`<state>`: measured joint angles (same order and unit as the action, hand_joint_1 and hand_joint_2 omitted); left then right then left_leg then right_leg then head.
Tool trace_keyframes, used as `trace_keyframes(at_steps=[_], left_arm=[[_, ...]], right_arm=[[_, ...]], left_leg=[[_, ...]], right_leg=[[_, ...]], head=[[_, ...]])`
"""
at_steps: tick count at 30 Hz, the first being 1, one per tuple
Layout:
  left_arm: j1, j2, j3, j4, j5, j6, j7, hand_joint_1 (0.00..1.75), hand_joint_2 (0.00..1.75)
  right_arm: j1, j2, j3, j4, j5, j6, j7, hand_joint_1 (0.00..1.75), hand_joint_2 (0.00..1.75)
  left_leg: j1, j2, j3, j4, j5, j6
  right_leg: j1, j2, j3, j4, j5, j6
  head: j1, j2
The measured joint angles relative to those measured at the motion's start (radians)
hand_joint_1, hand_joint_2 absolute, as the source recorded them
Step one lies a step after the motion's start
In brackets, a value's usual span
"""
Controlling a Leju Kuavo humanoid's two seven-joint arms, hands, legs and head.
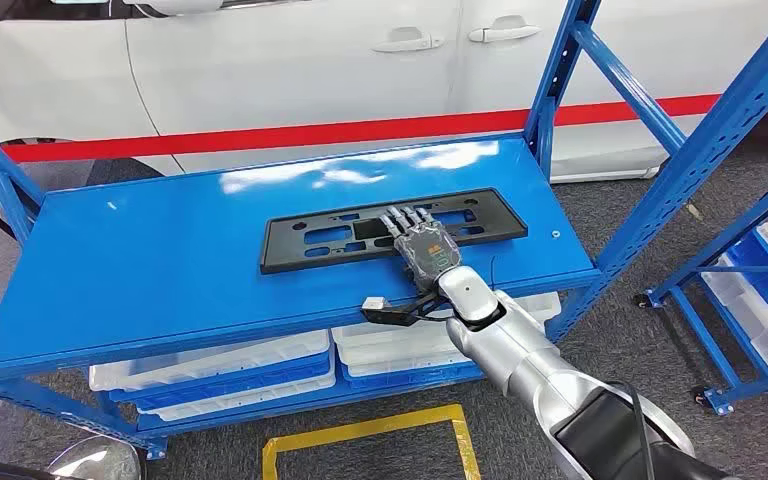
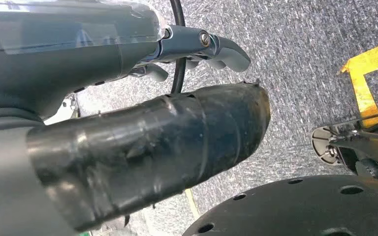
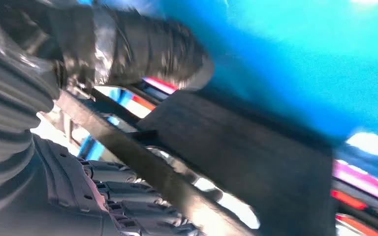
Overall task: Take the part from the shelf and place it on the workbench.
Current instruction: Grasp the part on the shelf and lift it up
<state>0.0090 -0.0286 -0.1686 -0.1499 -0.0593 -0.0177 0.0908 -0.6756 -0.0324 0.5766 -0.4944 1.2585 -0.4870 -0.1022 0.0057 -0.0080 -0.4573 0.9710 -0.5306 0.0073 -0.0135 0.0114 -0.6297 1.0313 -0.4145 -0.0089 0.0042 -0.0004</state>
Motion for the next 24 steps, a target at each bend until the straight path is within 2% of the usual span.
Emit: trace_keyframes(at_steps=[1,2,4,24], left_arm=[[0.0,0.0,0.0,0.0,0.002,0.0,0.0,0.0,0.58],[0.0,0.0,0.0,0.0,0.003,-0.001,0.0,0.0,0.87],[0.0,0.0,0.0,0.0,0.007,-0.002,0.0,0.0,1.75],[0.002,0.0,0.001,0.0,0.024,-0.009,-0.023,0.0,1.75]], right_arm=[[0.001,0.002,0.001,0.0,0.0,0.001,-0.002,1.75,1.75],[0.001,0.003,0.002,0.0,0.0,0.001,-0.003,1.75,1.75],[0.004,0.009,0.006,-0.003,0.0,0.002,-0.008,1.75,1.75],[0.047,0.003,0.024,-0.111,-0.023,0.017,-0.025,1.75,1.75]], left_leg=[[0.0,0.0,0.0,0.0,0.0,0.0],[0.0,0.0,0.0,0.0,0.0,0.0],[0.0,0.0,0.0,0.0,0.0,0.0],[0.0,0.0,0.0,0.0,0.0,0.0]], right_leg=[[0.0,0.0,0.0,0.0,0.0,0.0],[0.0,0.0,0.0,0.0,0.0,0.0],[0.0,0.0,0.0,0.0,0.0,0.0],[0.0,0.0,0.0,0.0,0.0,0.0]], head=[[0.0,0.0],[0.0,0.0],[0.0,0.0],[0.0,0.0]])
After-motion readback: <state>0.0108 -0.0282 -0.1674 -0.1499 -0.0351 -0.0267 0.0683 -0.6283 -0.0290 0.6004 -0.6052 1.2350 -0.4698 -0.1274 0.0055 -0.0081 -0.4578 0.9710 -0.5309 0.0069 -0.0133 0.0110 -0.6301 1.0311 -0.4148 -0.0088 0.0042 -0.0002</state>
